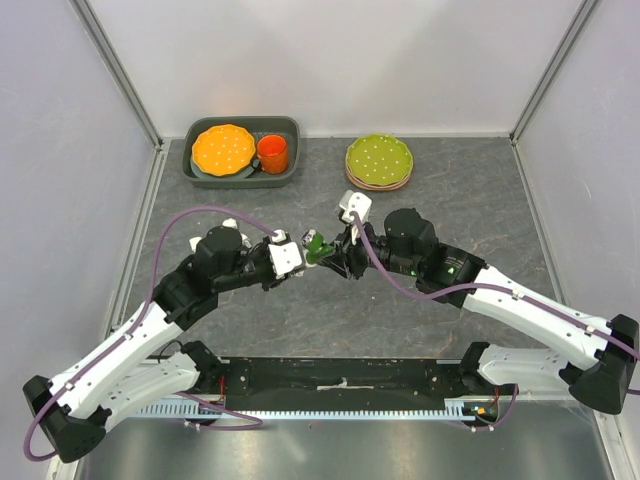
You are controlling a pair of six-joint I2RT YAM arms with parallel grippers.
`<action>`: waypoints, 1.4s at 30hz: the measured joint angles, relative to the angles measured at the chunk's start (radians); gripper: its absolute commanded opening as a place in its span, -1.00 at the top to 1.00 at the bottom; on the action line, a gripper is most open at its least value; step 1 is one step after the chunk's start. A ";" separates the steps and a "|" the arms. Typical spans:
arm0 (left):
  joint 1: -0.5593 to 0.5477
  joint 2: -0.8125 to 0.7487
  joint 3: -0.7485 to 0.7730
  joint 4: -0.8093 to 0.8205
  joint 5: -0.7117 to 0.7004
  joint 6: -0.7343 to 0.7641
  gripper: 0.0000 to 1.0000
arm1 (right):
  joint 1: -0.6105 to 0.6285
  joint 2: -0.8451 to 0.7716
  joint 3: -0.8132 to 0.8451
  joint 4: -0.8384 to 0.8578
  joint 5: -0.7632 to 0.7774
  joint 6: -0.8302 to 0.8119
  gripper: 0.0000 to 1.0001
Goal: Install the water faucets
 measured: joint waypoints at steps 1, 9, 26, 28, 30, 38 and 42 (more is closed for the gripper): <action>0.000 -0.002 -0.004 0.011 -0.005 -0.001 0.95 | -0.002 -0.002 -0.005 0.012 0.005 0.006 1.00; -0.001 -0.061 -0.076 0.160 -0.093 -0.035 -0.10 | -0.024 -0.012 -0.071 0.050 0.088 0.007 1.00; 0.040 -0.168 -0.146 0.384 -0.536 -0.131 -0.47 | -0.176 0.268 -0.416 0.768 0.266 0.076 1.00; 0.044 -0.174 -0.148 0.393 -0.557 -0.132 -0.46 | -0.185 0.356 -0.426 0.895 0.269 0.082 1.00; 0.046 -0.177 -0.150 0.399 -0.575 -0.132 -0.46 | -0.191 0.452 -0.426 1.013 0.270 0.084 1.00; 0.063 -0.177 -0.151 0.406 -0.617 -0.135 -0.47 | -0.208 0.743 -0.471 1.389 0.267 0.127 0.85; 0.109 -0.177 -0.151 0.406 -0.632 -0.159 -0.50 | -0.213 0.775 -0.531 1.443 0.266 0.150 0.67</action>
